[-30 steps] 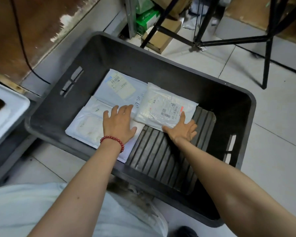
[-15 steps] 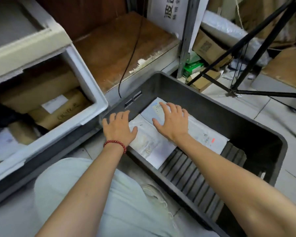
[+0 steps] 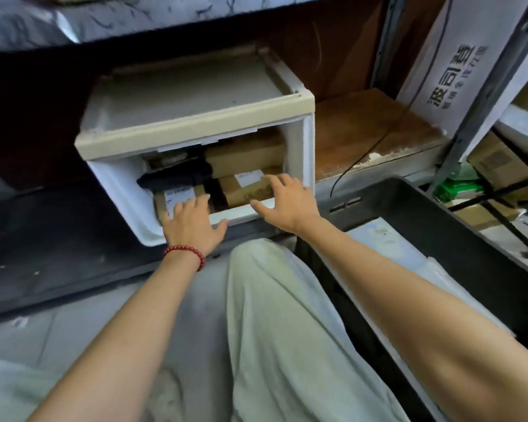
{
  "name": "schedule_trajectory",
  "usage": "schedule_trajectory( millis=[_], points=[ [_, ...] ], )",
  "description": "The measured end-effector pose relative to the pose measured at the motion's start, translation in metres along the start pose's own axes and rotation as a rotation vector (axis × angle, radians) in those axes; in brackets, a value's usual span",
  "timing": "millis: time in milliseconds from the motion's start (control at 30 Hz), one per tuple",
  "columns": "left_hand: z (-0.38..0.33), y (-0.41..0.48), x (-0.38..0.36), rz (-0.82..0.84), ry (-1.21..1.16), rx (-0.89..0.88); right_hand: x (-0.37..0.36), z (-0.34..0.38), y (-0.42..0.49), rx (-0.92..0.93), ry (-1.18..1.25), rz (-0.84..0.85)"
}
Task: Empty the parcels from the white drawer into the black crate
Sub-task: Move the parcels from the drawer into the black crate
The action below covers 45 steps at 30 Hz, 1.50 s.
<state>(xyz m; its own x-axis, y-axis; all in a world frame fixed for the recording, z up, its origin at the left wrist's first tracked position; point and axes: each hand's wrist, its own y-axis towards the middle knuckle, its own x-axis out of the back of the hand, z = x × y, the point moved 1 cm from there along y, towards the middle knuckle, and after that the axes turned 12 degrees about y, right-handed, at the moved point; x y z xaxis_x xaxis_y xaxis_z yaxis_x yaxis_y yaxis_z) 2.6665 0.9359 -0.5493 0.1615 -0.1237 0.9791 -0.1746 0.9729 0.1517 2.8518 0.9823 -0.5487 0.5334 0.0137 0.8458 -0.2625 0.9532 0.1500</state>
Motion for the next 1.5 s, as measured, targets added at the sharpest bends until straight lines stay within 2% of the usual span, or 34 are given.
schedule_trajectory(
  millis=[200, 400, 567, 700, 833, 933, 1067, 1300, 1500],
  points=[
    [0.063, -0.016, 0.008, -0.023, 0.008, 0.108, -0.019, 0.056, 0.017, 0.027, -0.036, 0.104],
    [0.095, -0.021, 0.012, 0.007, 0.051, 0.053, -0.038, 0.073, 0.02, 0.023, -0.02, 0.189],
    [0.105, -0.003, 0.011, -0.025, 0.116, -0.044, -0.045, 0.045, 0.024, 0.002, -0.055, 0.128],
    [0.095, 0.015, -0.009, -0.009, 0.05, -0.055, -0.046, 0.031, 0.036, -0.008, -0.062, 0.043],
    [0.08, 0.038, -0.028, 0.009, 0.097, -0.139, -0.053, 0.018, 0.051, -0.079, -0.097, 0.01],
    [0.069, 0.06, -0.035, -0.024, 0.051, -0.176, -0.057, 0.009, 0.063, -0.151, -0.057, -0.023],
    [0.047, 0.087, -0.048, -0.037, -0.034, -0.142, -0.063, -0.005, 0.078, -0.233, -0.033, -0.04],
    [-0.004, 0.11, -0.065, -0.119, -0.046, -0.202, -0.074, -0.016, 0.097, -0.252, -0.041, -0.105],
    [-0.02, 0.129, -0.077, -0.046, -0.176, -0.194, -0.077, -0.028, 0.117, -0.282, -0.026, -0.177]
  ],
)
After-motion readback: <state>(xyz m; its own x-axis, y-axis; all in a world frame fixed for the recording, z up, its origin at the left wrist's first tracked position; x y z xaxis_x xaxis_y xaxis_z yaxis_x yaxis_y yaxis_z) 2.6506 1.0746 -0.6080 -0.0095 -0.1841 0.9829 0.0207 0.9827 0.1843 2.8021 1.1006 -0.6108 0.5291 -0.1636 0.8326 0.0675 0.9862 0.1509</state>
